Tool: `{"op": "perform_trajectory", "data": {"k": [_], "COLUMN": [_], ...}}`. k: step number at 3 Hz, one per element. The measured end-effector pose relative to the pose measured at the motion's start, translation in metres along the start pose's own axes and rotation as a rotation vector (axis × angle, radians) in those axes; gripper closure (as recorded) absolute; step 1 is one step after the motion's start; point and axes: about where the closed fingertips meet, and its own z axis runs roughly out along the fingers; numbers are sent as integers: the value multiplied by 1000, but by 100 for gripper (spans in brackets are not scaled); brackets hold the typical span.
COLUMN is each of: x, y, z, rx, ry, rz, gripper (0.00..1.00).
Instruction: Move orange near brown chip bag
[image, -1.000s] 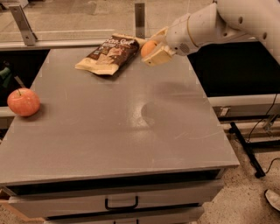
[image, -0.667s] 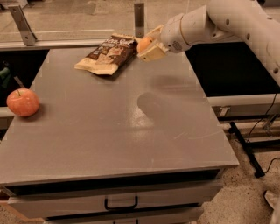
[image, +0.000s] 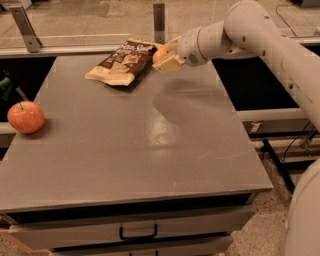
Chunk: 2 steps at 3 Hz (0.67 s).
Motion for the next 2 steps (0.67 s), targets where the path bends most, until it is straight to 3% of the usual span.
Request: {"op": "perform_trajectory", "data": {"k": [2], "x": [16], "y": [5], "z": [37], "rx": [-34], "ry": [-7], "rz": [82], "gripper": [59]}}
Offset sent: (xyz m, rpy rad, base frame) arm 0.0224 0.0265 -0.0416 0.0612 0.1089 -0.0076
